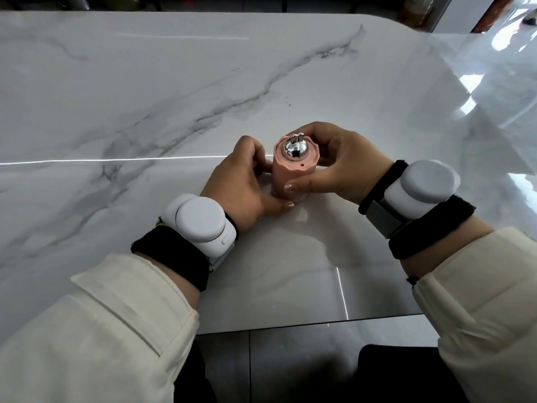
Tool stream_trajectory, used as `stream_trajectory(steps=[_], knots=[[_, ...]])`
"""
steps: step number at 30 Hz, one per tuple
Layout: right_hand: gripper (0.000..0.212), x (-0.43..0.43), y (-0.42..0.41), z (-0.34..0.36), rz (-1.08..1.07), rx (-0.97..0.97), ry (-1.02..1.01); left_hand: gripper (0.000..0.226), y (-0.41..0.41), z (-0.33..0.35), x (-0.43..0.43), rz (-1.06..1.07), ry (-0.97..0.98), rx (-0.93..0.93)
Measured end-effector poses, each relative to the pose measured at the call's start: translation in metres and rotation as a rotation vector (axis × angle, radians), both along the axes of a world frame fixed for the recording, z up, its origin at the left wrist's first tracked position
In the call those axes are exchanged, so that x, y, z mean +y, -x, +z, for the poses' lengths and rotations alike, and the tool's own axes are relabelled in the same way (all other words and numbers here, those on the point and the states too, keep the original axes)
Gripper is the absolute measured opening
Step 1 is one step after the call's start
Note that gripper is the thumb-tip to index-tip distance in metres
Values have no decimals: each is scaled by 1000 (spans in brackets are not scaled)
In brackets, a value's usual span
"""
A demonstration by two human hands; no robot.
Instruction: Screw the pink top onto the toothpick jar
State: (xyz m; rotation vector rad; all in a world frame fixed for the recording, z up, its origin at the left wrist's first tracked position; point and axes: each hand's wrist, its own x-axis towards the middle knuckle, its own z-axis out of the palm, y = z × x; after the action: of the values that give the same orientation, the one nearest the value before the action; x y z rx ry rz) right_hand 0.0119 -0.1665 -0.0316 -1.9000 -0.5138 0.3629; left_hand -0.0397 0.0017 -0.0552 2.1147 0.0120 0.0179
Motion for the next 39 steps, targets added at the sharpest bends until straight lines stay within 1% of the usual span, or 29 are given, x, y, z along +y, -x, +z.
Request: stream_trajectory(steps=[3, 6, 10, 16, 21, 34, 37, 39], knots=[[50, 3, 2, -2, -45, -25, 0, 66, 1, -1, -1, 11, 0, -17], [47, 4, 3, -4, -66, -6, -35, 64, 1, -2, -3, 28, -22, -35], [46, 4, 5, -6, -79, 15, -87, 62, 1, -2, -4, 39, -28, -46], [50, 7, 8, -7, -137, -10, -82, 59, 2, -3, -3, 27, -30, -49], [50, 7, 8, -10, -146, -10, -89, 58, 1, -4, -3, 27, -16, -43], [51, 3, 5, -15, -105, 40, -150, 56, -1, -4, -1, 4, -71, -6], [53, 2, 3, -15, -70, 42, -137, 59, -1, -3, 0, -11, -73, 11], [57, 2, 1, -15, -16, 44, -134, 66, -1, 0, 0, -39, -53, 30]])
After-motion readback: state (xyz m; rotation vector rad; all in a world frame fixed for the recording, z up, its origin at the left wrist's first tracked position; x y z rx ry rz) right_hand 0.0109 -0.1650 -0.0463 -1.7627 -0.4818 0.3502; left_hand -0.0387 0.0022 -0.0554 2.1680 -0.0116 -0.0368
